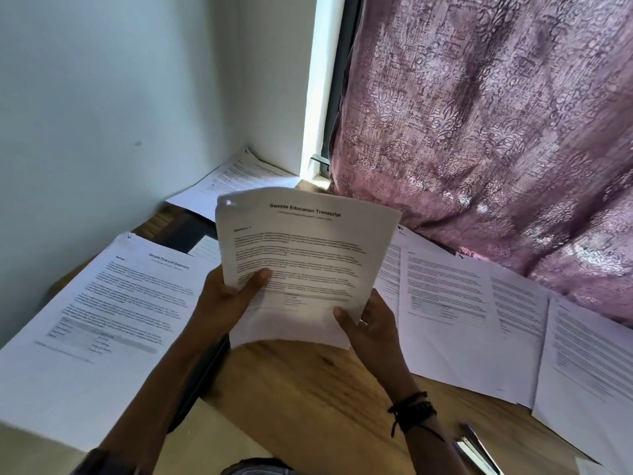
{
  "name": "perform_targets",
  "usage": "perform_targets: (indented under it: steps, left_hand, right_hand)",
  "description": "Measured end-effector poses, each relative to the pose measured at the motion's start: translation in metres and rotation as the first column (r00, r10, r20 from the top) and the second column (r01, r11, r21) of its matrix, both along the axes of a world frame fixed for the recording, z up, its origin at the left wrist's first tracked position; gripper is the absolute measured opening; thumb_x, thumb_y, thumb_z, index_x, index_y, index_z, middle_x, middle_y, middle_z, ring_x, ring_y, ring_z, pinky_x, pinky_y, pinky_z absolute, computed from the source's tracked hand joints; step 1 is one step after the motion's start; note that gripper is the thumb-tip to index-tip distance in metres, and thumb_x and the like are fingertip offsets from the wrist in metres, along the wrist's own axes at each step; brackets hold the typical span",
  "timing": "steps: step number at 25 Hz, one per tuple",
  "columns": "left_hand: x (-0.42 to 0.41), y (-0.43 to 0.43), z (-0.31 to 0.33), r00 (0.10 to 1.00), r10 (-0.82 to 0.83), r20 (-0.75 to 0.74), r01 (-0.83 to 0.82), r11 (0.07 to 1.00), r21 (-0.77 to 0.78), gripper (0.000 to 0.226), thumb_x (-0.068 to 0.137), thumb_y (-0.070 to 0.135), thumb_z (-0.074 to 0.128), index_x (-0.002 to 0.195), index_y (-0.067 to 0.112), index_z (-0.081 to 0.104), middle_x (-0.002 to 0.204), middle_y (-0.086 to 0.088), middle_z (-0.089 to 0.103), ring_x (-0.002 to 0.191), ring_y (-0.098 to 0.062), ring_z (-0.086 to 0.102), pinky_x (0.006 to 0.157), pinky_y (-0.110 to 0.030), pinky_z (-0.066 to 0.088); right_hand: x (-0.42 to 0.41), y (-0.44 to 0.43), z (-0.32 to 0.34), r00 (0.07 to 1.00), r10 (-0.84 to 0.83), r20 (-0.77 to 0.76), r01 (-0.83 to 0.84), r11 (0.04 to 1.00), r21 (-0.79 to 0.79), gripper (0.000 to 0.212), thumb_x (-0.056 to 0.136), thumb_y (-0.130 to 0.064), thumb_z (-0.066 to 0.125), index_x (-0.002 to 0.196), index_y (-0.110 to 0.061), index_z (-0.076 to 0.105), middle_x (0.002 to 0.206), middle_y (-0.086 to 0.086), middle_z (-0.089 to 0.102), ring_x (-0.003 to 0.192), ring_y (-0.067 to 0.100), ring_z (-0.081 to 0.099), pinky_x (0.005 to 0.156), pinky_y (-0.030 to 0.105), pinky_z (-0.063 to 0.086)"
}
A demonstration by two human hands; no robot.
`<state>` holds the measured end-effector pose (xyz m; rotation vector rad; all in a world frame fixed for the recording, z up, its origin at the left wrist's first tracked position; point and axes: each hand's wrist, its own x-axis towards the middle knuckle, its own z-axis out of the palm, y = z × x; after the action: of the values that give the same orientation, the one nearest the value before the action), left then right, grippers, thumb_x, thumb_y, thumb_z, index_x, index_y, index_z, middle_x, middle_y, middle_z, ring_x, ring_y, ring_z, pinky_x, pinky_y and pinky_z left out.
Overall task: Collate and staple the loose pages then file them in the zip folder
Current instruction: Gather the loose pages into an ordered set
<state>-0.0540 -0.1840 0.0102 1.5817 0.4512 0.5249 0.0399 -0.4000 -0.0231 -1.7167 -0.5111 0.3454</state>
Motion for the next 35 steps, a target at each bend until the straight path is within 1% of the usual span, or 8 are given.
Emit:
perform_targets:
  steps: [3,6,10,13,17,20,25,35]
  left_hand:
    - [0.001,0.010,0.002,0.998,0.030,-0.055,-0.025,0.996,0.086,0.014,0.086,0.023,0.067,0.097,0.029,0.063,0.079,0.025,0.071,0.078,0.001,0.070,0.058,-0.010,0.052]
    - [0.001,0.022,0.008,0.995,0.068,-0.067,-0.059,0.990,0.127,0.010,0.085,0.029,0.066,0.091,0.033,0.060,0.076,0.027,0.070,0.074,0.005,0.068,0.054,-0.009,0.051]
    - [0.003,0.031,0.001,0.976,0.177,-0.128,-0.159,0.977,0.140,0.008,0.087,0.033,0.065,0.088,0.034,0.057,0.088,0.013,0.066,0.075,-0.010,0.067,0.060,-0.021,0.049]
    - [0.006,0.032,-0.001,0.968,0.202,-0.148,-0.186,0.976,0.117,0.008,0.087,0.034,0.065,0.088,0.031,0.057,0.090,0.008,0.067,0.078,-0.015,0.067,0.063,-0.027,0.051]
    - [0.003,0.042,0.000,0.960,0.217,-0.175,-0.194,0.971,0.138,0.010,0.086,0.035,0.066,0.088,0.030,0.058,0.088,0.009,0.067,0.077,-0.014,0.066,0.064,-0.029,0.052]
    - [0.001,0.051,-0.004,0.949,0.276,-0.154,-0.264,0.960,0.091,0.012,0.083,0.033,0.069,0.086,0.030,0.058,0.090,0.008,0.066,0.082,-0.016,0.065,0.075,-0.036,0.054]
    - [0.002,0.057,-0.008,0.931,0.302,-0.205,-0.293,0.953,0.074,0.016,0.081,0.036,0.071,0.086,0.030,0.057,0.092,0.002,0.066,0.085,-0.025,0.065,0.081,-0.043,0.054]
    - [0.013,0.044,-0.012,0.957,0.198,-0.212,-0.203,0.979,-0.004,0.021,0.074,0.041,0.069,0.087,0.029,0.060,0.089,0.005,0.069,0.079,-0.016,0.068,0.067,-0.032,0.055]
  right_hand:
    - [0.013,-0.011,0.000,0.995,-0.080,-0.066,0.076,0.995,-0.065,0.041,0.089,-0.040,0.062,0.126,-0.029,0.049,0.120,-0.008,0.066,0.108,-0.001,0.063,0.087,0.018,0.052]
    - [0.032,-0.034,-0.018,0.970,-0.213,0.116,0.240,0.909,-0.342,0.057,0.089,-0.051,0.057,0.140,-0.027,0.045,0.141,-0.002,0.054,0.131,0.010,0.049,0.109,0.032,0.039]
    - [0.042,-0.034,-0.042,0.966,0.057,0.252,0.158,0.641,-0.751,0.061,0.101,-0.048,0.040,0.154,-0.019,0.026,0.163,-0.001,0.022,0.152,0.014,0.009,0.124,0.037,0.005]
    - [0.030,-0.014,-0.051,0.918,0.284,0.276,0.113,0.481,-0.869,0.054,0.106,-0.042,0.018,0.156,-0.021,0.019,0.165,-0.002,0.011,0.152,0.013,0.004,0.120,0.035,-0.009]
    - [0.007,0.003,-0.055,0.891,0.350,0.291,-0.029,0.681,-0.732,0.049,0.105,-0.029,0.039,0.152,-0.016,0.032,0.160,0.001,0.029,0.148,0.015,0.026,0.118,0.024,0.011]
    - [0.013,0.002,-0.059,0.883,0.049,0.467,0.266,0.768,-0.582,0.044,0.098,-0.019,0.055,0.140,-0.007,0.051,0.144,0.013,0.052,0.134,0.027,0.048,0.110,0.026,0.031]
    - [0.036,-0.012,-0.052,0.974,-0.031,0.222,0.203,0.545,-0.814,0.068,0.099,-0.050,0.044,0.154,-0.016,0.026,0.163,0.011,0.014,0.149,0.027,0.015,0.123,0.037,0.015]
    - [0.062,0.007,-0.040,0.970,-0.076,0.231,0.236,0.529,-0.815,0.110,0.065,-0.067,0.077,0.148,-0.020,0.023,0.141,0.019,0.031,0.129,0.036,0.034,0.104,0.045,0.036]
